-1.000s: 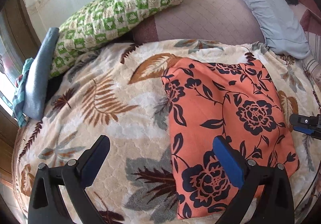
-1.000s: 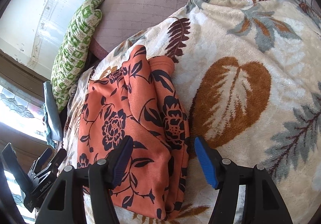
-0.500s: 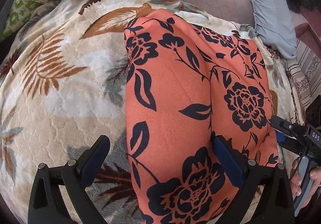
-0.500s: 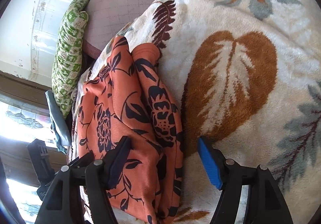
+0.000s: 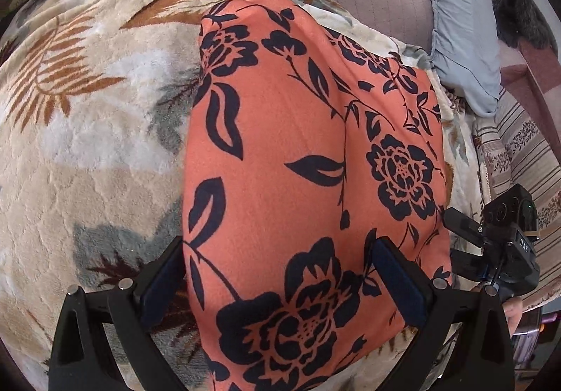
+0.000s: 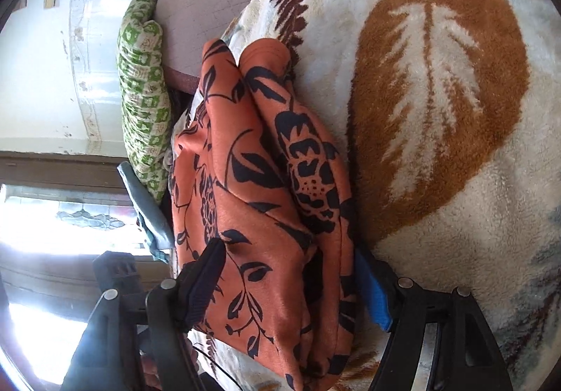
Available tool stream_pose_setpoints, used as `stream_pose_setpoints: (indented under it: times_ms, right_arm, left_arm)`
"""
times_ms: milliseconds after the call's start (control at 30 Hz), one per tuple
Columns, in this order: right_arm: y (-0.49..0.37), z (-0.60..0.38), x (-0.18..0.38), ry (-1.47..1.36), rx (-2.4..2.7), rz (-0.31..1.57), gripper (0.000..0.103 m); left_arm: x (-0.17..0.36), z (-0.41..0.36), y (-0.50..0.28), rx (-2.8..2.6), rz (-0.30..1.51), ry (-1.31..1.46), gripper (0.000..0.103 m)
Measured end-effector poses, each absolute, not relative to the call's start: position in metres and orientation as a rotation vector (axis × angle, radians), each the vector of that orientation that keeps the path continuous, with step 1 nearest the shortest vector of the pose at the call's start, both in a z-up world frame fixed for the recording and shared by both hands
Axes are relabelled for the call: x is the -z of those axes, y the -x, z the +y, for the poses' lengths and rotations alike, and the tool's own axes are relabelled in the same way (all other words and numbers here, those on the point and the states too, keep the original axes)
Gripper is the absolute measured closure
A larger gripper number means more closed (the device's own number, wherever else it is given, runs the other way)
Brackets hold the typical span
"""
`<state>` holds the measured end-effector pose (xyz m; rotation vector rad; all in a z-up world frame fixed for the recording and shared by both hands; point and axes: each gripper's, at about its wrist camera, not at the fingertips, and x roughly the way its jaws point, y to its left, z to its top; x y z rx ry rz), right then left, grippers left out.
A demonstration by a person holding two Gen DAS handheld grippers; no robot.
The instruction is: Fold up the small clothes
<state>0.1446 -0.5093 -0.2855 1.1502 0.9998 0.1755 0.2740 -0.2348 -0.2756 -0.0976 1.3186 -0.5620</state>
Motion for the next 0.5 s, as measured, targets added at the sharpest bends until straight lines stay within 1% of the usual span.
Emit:
stream_pose_setpoints:
  times_ms: [100,133,167,233,300,367,400,433,500]
  right_arm:
    - [-0.146,-0.504,0.286,-1.165,-0.227,0.983,0.03]
    - [-0.148,-0.5,0.286,-1.164,-0.237,0.984,0.032]
    - [-0.15,-0.496,0.286,-1.147,-0.245,0.99,0.034]
    - [-0.152,-0.49,0.284,-1.109,-0.239,0.994,0.036]
    - [-0.154,-0.489,0.286,-1.108,-0.224,1.001,0.04]
    - [-0.155,-0.49,0.289,-1.123,-0.212,0.999,0.041]
    - [-0.155,-0.49,0.29,-1.13,-0.205,0.991,0.041]
    - [-0.156,-0.488,0.29,-1.12,-0.201,0.987,0.041]
    - [-0.157,-0.485,0.289,-1.092,-0.185,0.978,0.041]
  left_arm:
    - [0.281,-0.239,-0.277,0.592,1.345,0.148,0.003]
    - [0.28,-0.242,-0.277,0.589,1.34,0.147,0.005]
    - [0.279,-0.243,-0.277,0.586,1.328,0.139,0.007]
    - [0.277,-0.242,-0.277,0.573,1.311,0.126,0.021]
    - [0.277,-0.234,-0.278,0.578,1.315,0.155,0.025]
    - [0.279,-0.233,-0.28,0.575,1.323,0.165,0.025]
    - [0.28,-0.235,-0.281,0.572,1.326,0.161,0.022]
    - [0.282,-0.238,-0.281,0.573,1.332,0.158,0.016]
    - [0.283,-0.245,-0.281,0.564,1.333,0.136,0.013]
